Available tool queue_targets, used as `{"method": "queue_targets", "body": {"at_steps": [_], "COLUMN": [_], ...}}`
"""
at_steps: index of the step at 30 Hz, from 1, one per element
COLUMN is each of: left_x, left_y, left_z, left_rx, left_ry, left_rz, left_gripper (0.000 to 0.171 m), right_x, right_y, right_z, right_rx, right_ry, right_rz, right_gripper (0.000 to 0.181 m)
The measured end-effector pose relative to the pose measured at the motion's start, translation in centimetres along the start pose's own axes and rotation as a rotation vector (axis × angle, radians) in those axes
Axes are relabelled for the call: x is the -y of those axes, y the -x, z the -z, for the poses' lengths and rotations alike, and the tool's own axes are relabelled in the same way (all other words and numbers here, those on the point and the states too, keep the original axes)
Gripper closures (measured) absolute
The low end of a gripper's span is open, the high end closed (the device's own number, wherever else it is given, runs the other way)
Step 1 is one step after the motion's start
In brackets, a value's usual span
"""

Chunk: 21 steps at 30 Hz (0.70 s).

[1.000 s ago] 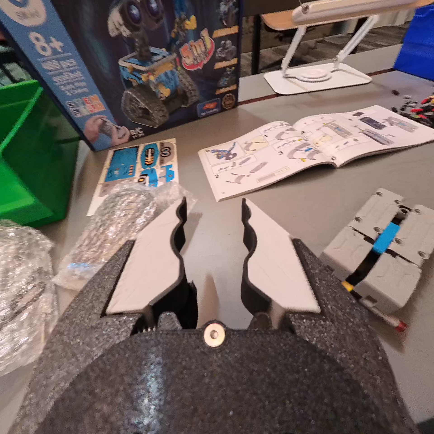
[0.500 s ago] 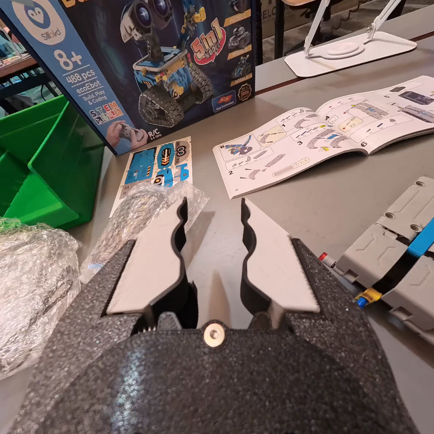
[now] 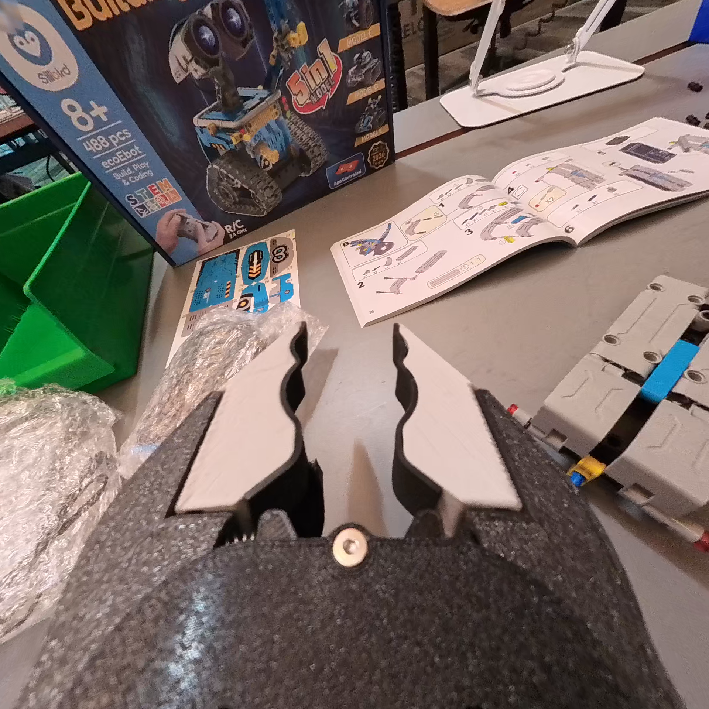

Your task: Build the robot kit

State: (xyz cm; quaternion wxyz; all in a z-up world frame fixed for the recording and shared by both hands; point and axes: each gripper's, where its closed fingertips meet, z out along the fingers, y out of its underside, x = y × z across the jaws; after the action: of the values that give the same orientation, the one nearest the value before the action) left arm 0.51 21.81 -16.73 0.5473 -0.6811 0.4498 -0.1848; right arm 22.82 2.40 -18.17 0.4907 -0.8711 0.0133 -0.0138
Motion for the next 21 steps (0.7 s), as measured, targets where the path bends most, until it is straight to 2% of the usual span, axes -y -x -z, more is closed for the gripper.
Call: {"method": "queue_targets", "body": {"at_steps": [5, 9, 13, 21], "left_x": [0.5, 1.0, 1.0, 0.9], "left_y": [0.2, 0.6, 0.7, 0.2], "left_z": [0.5, 1.3, 1.5, 1.5], "left_rx": [0.003, -0.014, -0.040, -0.057], "left_ry": [-0.038, -0.086, -0.088, -0.079], "left_rz": [0.010, 0.087, 0.136, 0.123], "left_gripper": [0.128, 0.128, 0.128, 0.127], "right_x": [0.4, 0.8, 0.4, 0.1], "right_y": [0.5, 0.7, 0.9, 1.2], "right_z": [0.5, 0.9, 0.7, 0.4], "right_rx": [0.055, 0.062, 0.042, 0.035], "right_ry": [-0.027, -0.044, -0.018, 0.005], "right_rz": [-0.062, -0.064, -0.031, -0.001], "right_gripper": [0.149, 0.150, 0.150, 0.150]}}
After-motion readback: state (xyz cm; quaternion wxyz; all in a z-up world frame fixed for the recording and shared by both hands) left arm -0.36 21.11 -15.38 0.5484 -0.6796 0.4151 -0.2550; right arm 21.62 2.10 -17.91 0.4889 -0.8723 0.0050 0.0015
